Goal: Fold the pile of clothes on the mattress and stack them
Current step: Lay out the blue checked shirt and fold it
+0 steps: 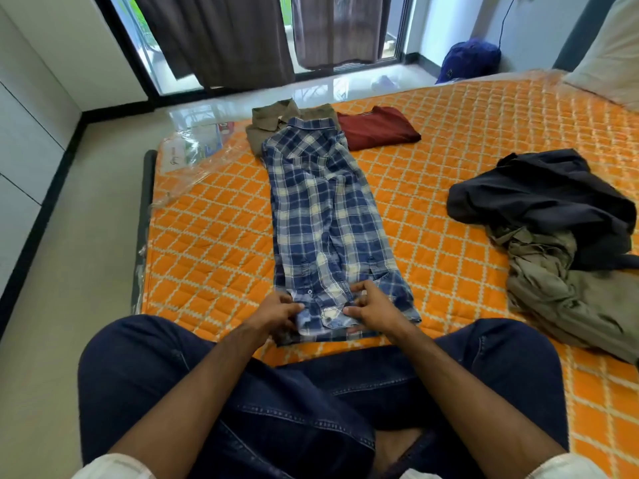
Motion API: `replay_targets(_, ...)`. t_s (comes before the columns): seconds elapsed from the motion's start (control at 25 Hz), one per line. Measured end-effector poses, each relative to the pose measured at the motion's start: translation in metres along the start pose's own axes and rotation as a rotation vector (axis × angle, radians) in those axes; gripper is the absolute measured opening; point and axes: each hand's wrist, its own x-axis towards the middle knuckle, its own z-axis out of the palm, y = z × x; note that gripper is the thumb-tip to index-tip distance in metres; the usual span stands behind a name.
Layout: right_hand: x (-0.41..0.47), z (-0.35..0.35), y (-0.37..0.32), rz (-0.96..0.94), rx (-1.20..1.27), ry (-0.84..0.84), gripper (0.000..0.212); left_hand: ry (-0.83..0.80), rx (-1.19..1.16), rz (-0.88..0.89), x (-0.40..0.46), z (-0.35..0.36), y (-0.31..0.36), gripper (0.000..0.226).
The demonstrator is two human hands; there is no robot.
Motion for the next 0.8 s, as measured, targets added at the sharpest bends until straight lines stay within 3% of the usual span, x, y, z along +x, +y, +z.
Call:
replay_targets(0.08,-0.006,0.002,0.004,-0.071,-0.137,-0.024,0.040,0.153,0.201,0.119,0.001,-0.004,-0.007,0.024)
replay_targets(0.2,-0.014,-0.015,0.006,-0.236,-0.588,0.069,0.026,0.283,1.002,0.501,-0.012,0.004,-0.019,0.049)
replay_targets(0.28,-0.012,-0.035,0.017,-0.352,-0.994,0.100,0.055,0.123,1.313,0.683,-0.023,0.025,-0.019,0.071)
replay_targets(0.36,-0.009,-0.045,0.029,-0.334,-1.293,-0.024,0.089,0.011,1.506,0.643,-0.022,0.045,-0.016,0.086)
replay_targets(0.48,0.000,-0.035,0.044,-0.329,-1.471,-0.079,0.090,0.083,1.603,0.632,-0.009,0.064,-0.016,0.086)
replay_targets(0.6,0.012,-0.026,0.043,-0.370,-1.497,0.003,0.082,0.222,1.558,0.727,0.004,0.070,-0.021,0.061)
replay_targets(0.8,0.023,-0.026,0.044,-0.384,-1.463,0.076,0.068,0.310,1.401,0.706,0.018,0.062,-0.022,0.065)
